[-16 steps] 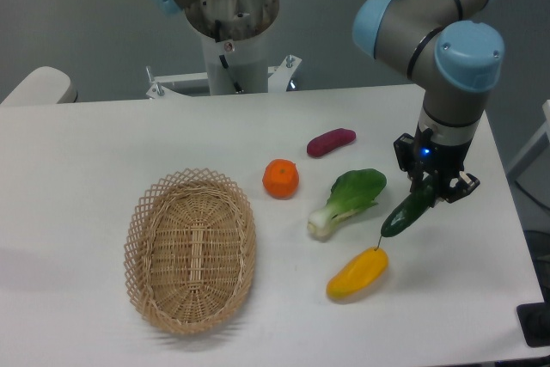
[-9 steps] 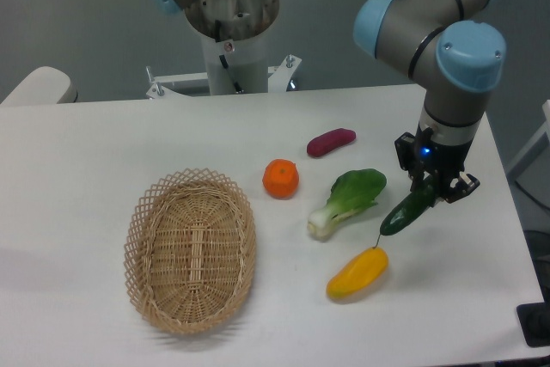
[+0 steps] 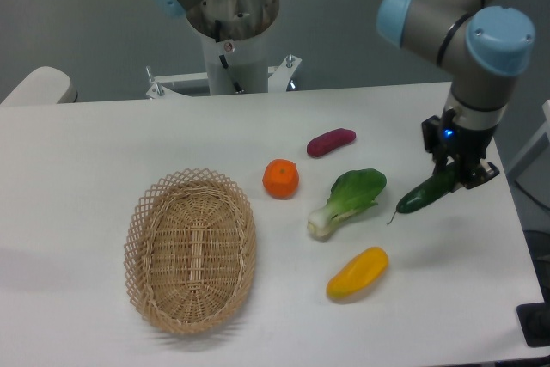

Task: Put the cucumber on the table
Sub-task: 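Lift the held green cucumber up and away from the bok choy, then lower the green cucumber onto the table beside the bok choy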

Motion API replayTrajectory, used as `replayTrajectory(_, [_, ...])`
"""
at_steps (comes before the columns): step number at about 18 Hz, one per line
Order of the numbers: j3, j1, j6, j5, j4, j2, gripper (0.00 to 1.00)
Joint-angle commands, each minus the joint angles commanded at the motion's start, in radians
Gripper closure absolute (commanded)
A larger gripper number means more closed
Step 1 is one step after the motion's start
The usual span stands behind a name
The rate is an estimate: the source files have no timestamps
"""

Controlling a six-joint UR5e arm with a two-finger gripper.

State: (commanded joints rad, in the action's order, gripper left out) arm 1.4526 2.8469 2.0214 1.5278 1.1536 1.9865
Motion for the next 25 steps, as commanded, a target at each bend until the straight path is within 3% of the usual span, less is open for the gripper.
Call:
replayTrajectory(4, [0.022,0.023,0.077,0.0,-0.015,0.038,0.76])
replayTrajectory(7, [0.014,0.019,-0.001,-0.003,-0.021,0.071,0.76])
replayTrajectory(15, [0.021,0.022,-0.361,-0.061,-0.083,0.155,0.75])
replayTrajectory(20, [0.078,0.014,-0.388,-0.061,-0.163,0.164,0.74])
replayTrajectory(25, [0.086,0.014,-0.388,-0.061,-0.164,0.175,0.74])
